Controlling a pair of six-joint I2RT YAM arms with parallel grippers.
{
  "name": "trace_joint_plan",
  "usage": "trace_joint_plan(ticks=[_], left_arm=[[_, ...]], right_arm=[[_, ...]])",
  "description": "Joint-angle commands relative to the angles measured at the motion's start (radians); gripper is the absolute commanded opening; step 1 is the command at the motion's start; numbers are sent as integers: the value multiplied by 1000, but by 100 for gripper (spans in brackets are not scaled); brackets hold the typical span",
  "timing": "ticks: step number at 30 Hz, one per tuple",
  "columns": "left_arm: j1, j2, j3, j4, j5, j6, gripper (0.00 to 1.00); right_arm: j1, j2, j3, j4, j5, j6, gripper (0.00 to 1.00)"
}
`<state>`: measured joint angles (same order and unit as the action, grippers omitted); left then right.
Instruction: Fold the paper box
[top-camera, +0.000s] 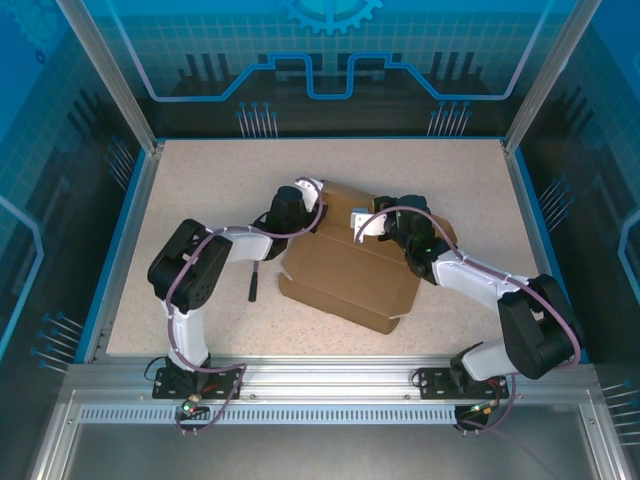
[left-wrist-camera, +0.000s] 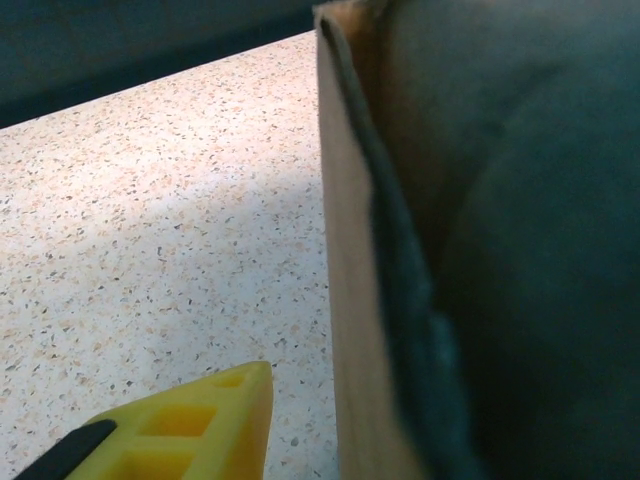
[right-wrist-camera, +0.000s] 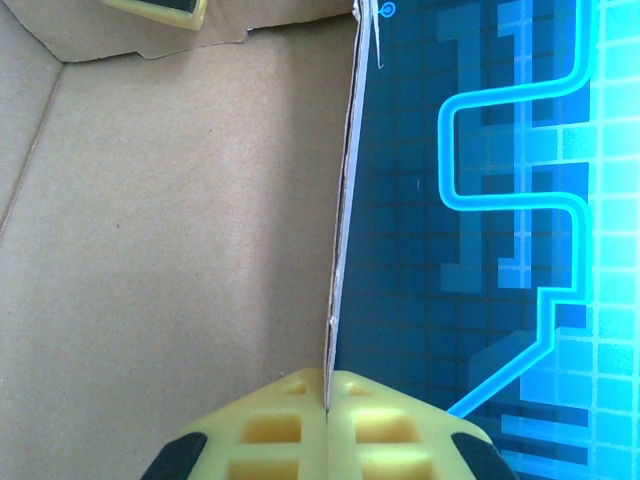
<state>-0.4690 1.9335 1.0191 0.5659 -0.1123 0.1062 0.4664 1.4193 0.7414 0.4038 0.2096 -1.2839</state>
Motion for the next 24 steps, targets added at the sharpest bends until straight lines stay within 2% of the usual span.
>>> trace_joint_plan(ticks=[1, 9, 19, 21, 24], left_arm=[[2, 27, 40, 13, -129, -6, 32], [-16, 39, 71, -20, -263, -51, 22], [-51, 79, 144, -86, -446, -71, 18], [-53, 79, 140, -77, -430, -68, 19], [-53, 57, 99, -35, -333, -66, 23]], right_arm=[[20, -8, 15, -62, -16, -6, 0], [27, -8, 18, -72, -13, 3, 0], [33, -14, 22, -104, -6, 24, 0], [32, -14, 27, -109, -5, 29, 0], [24, -11, 39, -114, 3, 50, 0]])
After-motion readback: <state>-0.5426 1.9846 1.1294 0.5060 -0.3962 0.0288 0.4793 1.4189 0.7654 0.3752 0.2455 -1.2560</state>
